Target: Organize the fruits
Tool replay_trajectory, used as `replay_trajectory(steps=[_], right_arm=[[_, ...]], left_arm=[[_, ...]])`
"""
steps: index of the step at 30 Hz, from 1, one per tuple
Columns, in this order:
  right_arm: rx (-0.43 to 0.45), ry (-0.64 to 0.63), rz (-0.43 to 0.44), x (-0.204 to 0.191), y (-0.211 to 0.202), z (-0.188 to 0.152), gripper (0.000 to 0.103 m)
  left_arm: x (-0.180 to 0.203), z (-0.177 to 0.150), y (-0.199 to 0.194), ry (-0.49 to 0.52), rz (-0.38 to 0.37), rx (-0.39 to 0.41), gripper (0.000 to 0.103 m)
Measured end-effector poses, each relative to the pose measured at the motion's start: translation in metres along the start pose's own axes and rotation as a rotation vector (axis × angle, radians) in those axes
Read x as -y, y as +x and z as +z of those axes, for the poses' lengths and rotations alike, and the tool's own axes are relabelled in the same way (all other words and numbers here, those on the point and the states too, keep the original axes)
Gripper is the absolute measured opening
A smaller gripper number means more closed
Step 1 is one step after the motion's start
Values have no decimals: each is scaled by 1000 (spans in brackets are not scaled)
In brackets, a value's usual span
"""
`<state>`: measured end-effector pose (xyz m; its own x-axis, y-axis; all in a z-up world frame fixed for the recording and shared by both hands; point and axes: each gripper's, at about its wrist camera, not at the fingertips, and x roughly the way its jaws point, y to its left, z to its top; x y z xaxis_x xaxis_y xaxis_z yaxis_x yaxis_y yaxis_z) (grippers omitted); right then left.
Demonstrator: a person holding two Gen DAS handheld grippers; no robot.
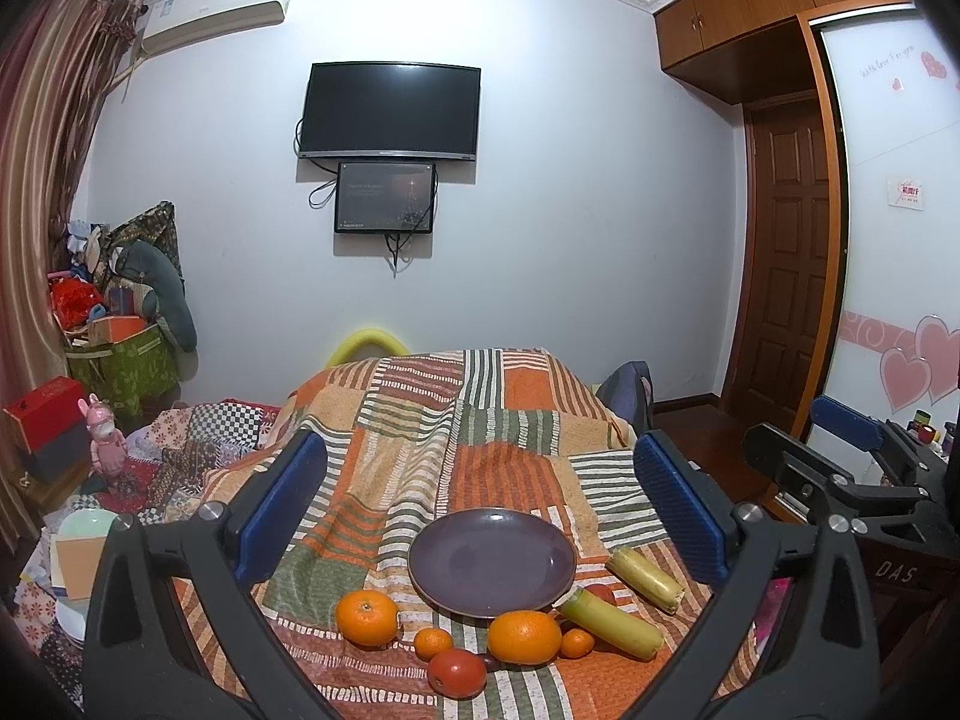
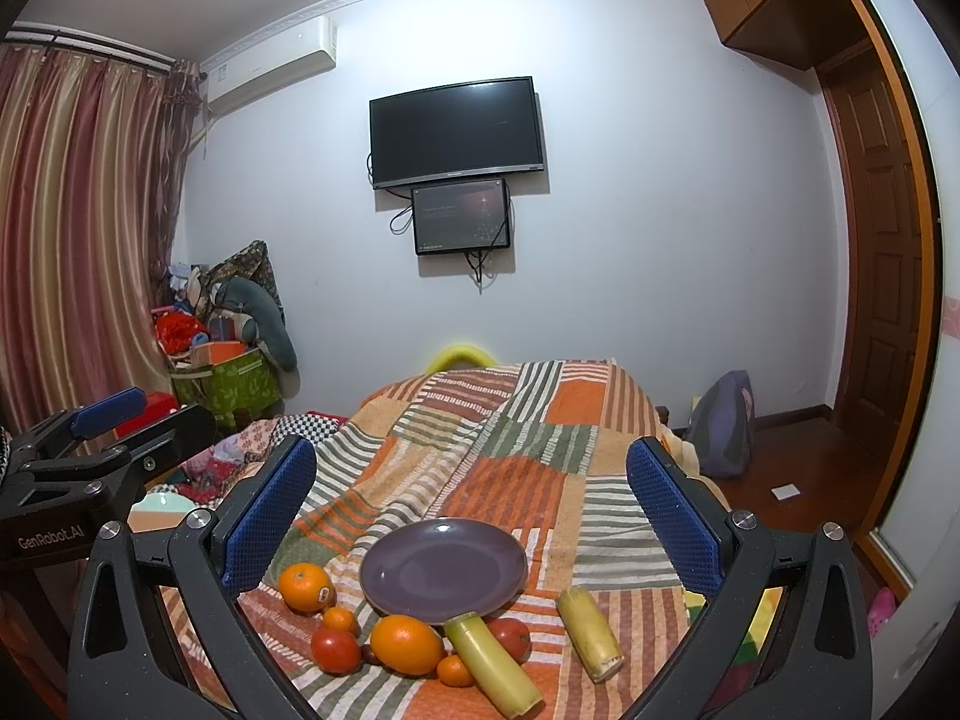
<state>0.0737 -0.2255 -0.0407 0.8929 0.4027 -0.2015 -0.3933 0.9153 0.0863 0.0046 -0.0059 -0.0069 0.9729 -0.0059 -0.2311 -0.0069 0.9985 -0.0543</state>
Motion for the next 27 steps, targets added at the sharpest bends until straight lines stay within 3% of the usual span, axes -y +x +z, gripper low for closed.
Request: replay_trajectory(steps=[15,27], right_arm=[[-41,-1,21,0,8,-7,103],[-134,13,-1,19,31,-19,103]], left_arm=[[-3,-2,9,3,0,-19,103],[-3,-22,47,24,-32,-119,103]])
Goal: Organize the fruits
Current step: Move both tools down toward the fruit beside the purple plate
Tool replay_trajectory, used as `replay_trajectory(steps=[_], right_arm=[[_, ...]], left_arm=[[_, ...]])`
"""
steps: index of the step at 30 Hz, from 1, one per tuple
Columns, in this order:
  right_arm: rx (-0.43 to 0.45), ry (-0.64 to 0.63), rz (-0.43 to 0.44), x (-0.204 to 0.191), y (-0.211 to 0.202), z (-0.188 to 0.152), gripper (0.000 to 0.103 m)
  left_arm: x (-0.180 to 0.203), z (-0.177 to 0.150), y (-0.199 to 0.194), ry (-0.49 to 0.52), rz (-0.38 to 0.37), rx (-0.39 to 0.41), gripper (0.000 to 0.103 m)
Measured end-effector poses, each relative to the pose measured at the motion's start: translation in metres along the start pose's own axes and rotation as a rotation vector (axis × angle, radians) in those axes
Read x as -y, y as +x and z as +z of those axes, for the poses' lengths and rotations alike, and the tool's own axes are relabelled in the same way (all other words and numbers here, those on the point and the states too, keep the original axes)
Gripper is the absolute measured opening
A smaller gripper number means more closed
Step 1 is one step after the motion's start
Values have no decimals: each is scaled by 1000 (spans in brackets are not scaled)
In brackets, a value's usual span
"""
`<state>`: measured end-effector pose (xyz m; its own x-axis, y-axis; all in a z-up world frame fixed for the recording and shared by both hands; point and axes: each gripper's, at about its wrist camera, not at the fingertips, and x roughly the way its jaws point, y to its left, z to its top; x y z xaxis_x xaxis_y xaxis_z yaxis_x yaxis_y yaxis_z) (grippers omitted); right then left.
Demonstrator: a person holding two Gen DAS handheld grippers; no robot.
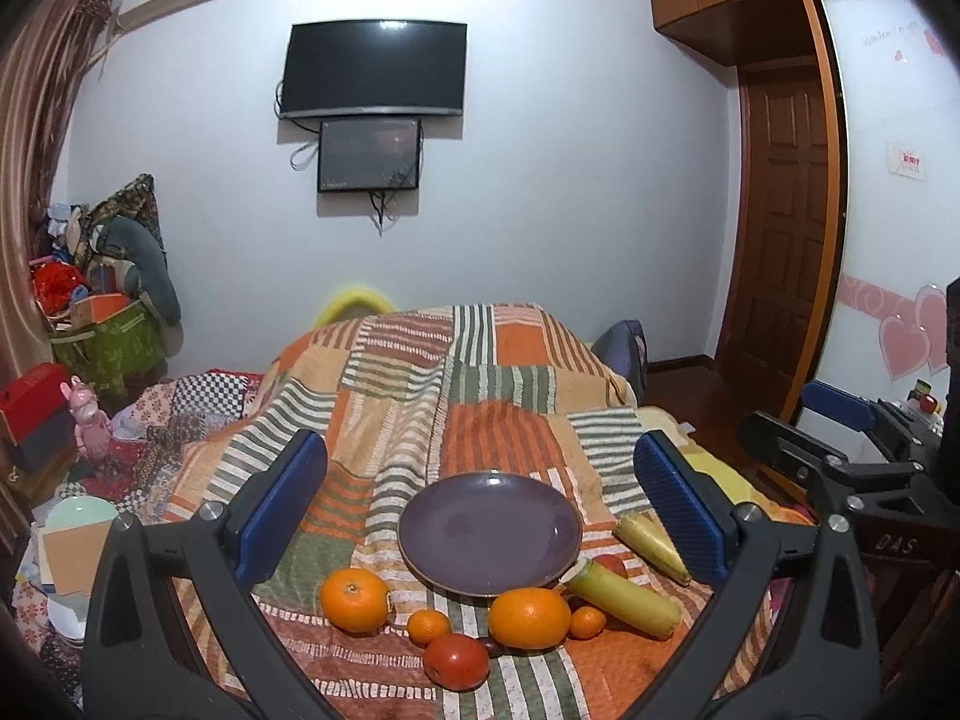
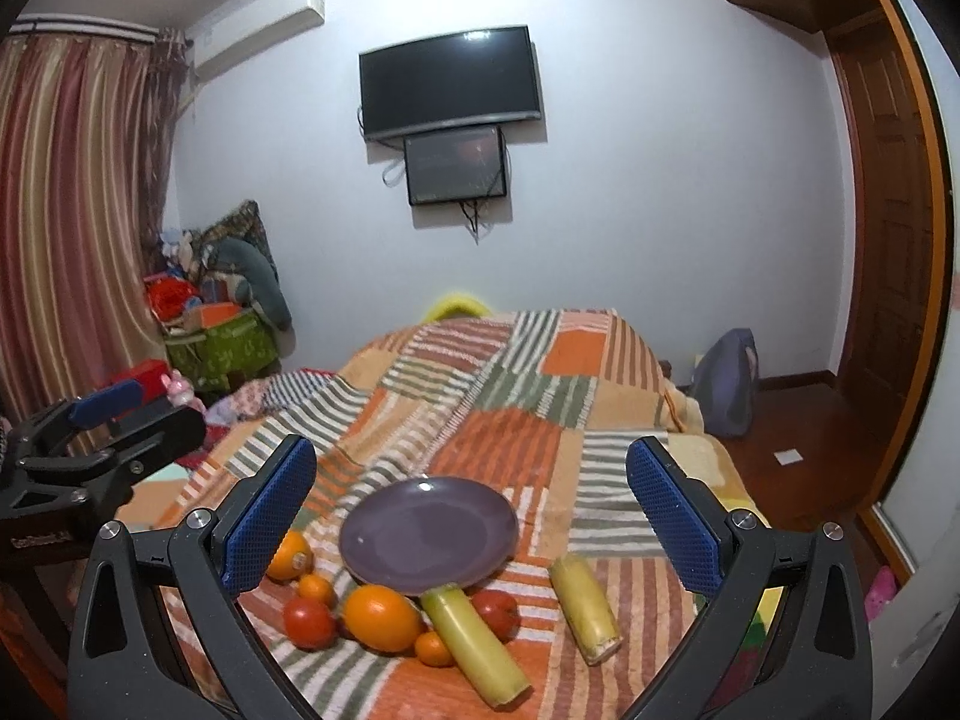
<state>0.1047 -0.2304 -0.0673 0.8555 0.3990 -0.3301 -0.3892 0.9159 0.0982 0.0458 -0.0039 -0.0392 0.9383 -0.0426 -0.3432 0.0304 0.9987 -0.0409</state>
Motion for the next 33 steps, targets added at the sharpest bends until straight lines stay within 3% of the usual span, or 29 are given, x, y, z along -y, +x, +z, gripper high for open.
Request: replay_trajectory(steps=[4,9,13,18,21,24,33], right_arm=[[-53,1,-6,7,12,-9,103],[-130,-27,4,12,25,-22,103],[-210,-72,6,15,37,-37,103],[-316,-79,9,22,54,-56,93],[-360,-45,44,26,65,-63,87],[-416,-17,87,27,74,-70,80],[-548,23,167,26,98,-96,66]], left_arm=[[-5,-8,18,-17,-4,-50,103],[-15,-18,42,-79,-72,-153,103],[-20,-31,64,-87,-53,-236,103],[-19,-54,90,-53,-40,-334,103],[-18,-65,99,-32,-49,-389,91],[-17,-75,110,-20,-54,-441,86],[-6,-94,129,-28,-135,-542,78]])
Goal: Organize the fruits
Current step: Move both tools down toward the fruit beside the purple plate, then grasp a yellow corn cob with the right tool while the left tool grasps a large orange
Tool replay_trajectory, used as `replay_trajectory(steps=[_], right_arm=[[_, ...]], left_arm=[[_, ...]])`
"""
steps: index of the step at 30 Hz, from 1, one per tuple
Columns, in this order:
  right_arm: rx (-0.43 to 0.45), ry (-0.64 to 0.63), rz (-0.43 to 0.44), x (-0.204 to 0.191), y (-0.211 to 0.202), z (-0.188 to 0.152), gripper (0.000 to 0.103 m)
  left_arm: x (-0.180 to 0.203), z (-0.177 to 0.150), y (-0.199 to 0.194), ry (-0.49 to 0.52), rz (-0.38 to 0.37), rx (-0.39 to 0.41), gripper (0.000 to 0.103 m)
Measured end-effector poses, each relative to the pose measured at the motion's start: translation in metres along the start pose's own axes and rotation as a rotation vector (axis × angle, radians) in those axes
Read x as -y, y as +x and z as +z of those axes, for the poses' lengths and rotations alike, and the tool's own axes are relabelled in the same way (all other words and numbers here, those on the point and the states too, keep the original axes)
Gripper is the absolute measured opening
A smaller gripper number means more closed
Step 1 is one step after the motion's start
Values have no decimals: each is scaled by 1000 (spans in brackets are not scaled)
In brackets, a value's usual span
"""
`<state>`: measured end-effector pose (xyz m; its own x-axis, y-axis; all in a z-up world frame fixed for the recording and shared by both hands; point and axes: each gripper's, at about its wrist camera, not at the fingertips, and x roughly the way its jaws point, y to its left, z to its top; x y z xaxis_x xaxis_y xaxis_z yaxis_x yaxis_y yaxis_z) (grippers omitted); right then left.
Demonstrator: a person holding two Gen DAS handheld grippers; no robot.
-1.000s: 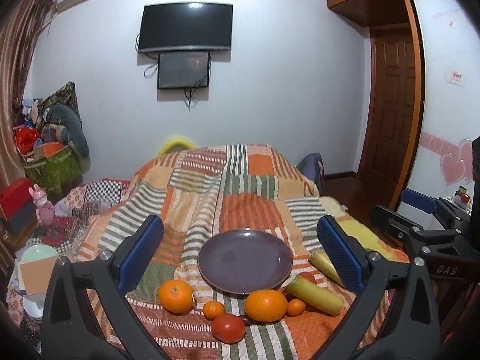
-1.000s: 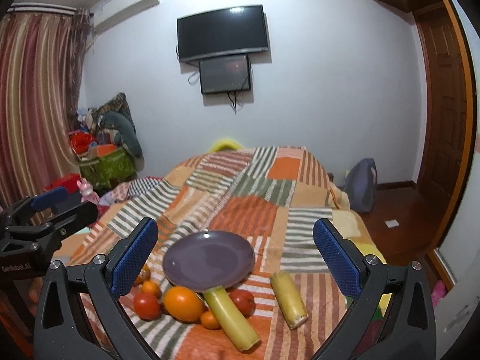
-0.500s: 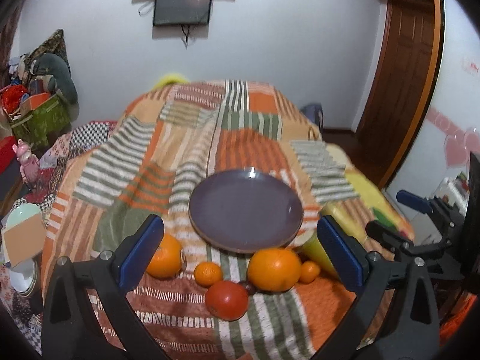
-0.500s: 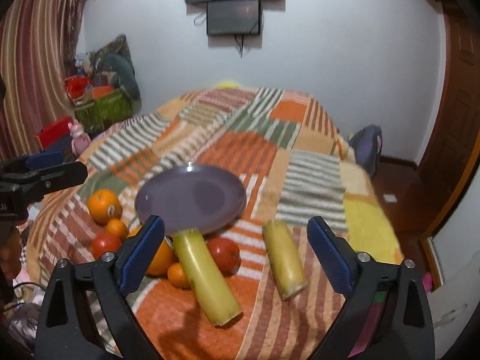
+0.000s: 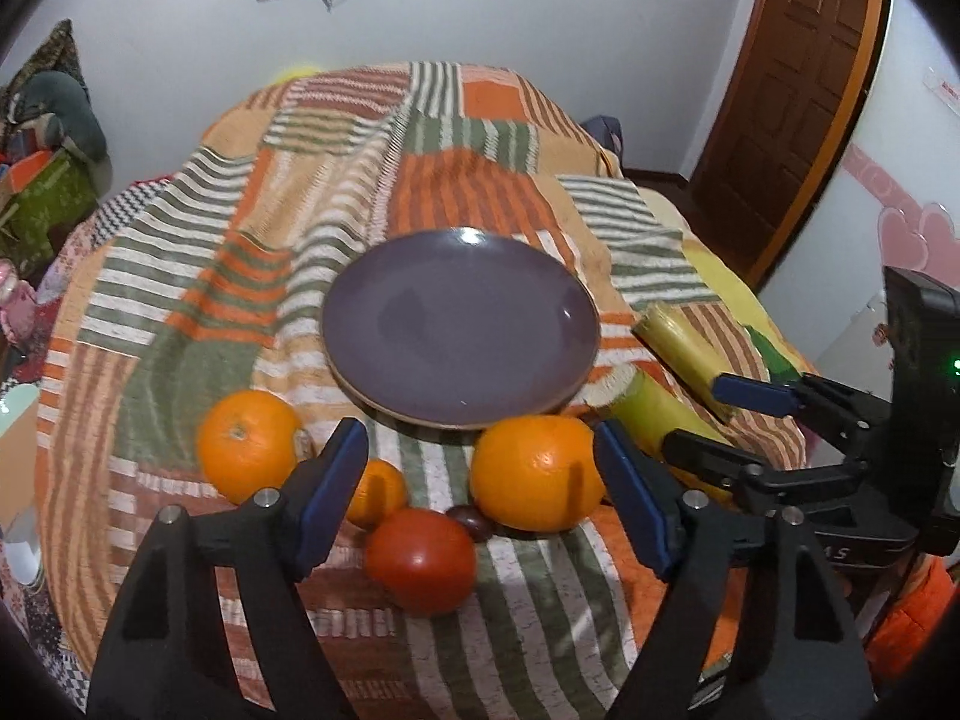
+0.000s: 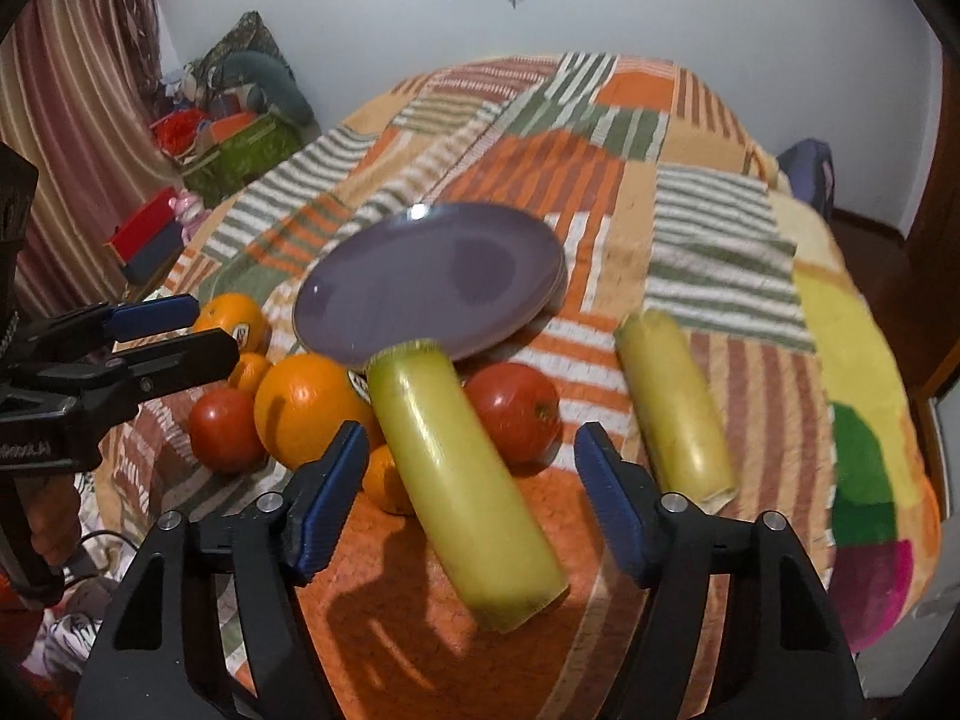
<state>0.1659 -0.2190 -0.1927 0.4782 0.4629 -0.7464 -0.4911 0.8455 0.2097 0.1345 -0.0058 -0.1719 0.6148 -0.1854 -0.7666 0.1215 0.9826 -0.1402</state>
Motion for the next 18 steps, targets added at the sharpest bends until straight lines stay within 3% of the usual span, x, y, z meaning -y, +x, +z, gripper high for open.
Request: replay_trajectory(steps=[11,18], right_arm=[[-79,7,66,3,23,2,61],[-60,7,94,7,20,2,53]], left_arm=[[11,-3,24,28,-37,-72,78],[16,-4,36,50,-50,-109,78]])
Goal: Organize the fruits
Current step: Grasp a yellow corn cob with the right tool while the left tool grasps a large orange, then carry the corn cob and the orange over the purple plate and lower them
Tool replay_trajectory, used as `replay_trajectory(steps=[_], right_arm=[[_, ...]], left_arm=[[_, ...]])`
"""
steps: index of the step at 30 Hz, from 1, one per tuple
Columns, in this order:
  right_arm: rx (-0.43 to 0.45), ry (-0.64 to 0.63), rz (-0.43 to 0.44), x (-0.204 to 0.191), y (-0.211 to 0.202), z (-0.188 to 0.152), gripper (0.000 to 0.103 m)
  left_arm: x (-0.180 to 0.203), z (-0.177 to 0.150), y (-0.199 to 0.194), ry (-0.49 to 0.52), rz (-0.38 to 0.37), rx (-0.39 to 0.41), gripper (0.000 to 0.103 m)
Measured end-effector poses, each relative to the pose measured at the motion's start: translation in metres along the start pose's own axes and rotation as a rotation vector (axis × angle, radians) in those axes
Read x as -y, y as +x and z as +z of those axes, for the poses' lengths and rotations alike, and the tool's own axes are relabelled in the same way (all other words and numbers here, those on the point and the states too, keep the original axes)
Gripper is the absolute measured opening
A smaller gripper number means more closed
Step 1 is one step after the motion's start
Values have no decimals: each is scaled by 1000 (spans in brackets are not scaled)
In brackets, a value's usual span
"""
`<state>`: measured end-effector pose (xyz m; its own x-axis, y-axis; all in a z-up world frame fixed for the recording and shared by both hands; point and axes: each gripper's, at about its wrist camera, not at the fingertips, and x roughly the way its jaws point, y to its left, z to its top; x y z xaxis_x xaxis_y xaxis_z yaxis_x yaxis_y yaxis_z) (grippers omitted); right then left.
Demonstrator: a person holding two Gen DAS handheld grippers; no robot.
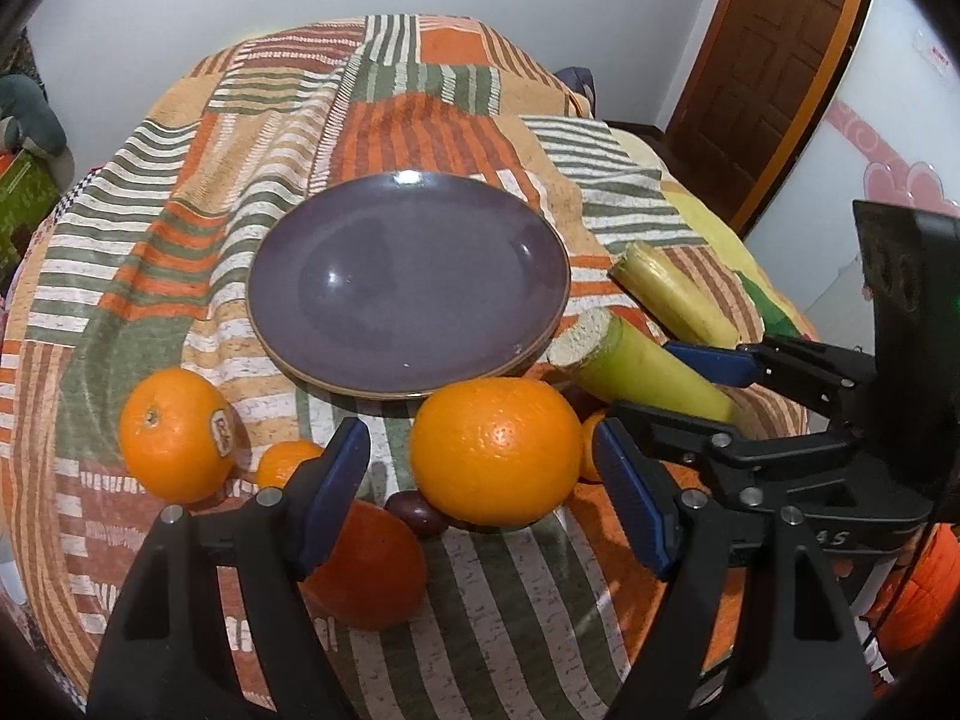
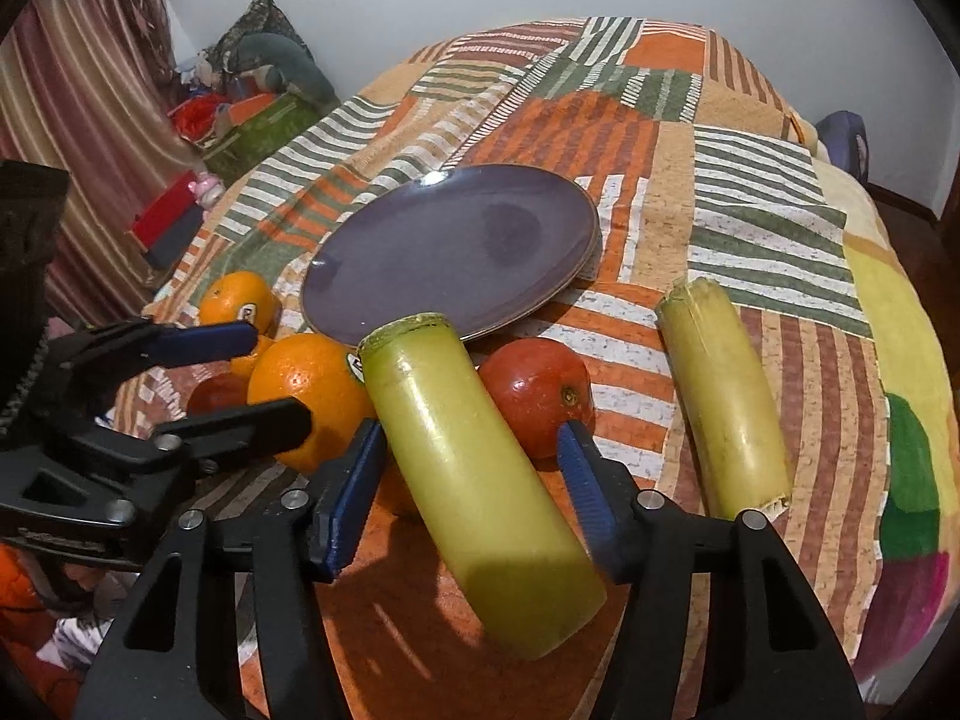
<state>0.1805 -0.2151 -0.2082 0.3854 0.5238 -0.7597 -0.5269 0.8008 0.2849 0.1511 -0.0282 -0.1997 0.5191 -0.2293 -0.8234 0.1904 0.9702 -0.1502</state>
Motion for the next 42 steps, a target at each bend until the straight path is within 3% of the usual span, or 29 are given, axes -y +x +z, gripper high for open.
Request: replay_trajectory(steps=[9,16,26,42], right_arm=[[28,-6,-13,0,-13,0,39],[54,22,-31,8,-25,0,36],[55,35,-44,6,-19,3,36],[179,7,-70,-2,-46,19,34]], left_arm=[[3,1,19,-5,-10,-53,78],[1,3,25,-23,-26,-49,70],[-3,5,20,-50,-47,-53,69],[-7,26,-26,-52,-7,88,69]])
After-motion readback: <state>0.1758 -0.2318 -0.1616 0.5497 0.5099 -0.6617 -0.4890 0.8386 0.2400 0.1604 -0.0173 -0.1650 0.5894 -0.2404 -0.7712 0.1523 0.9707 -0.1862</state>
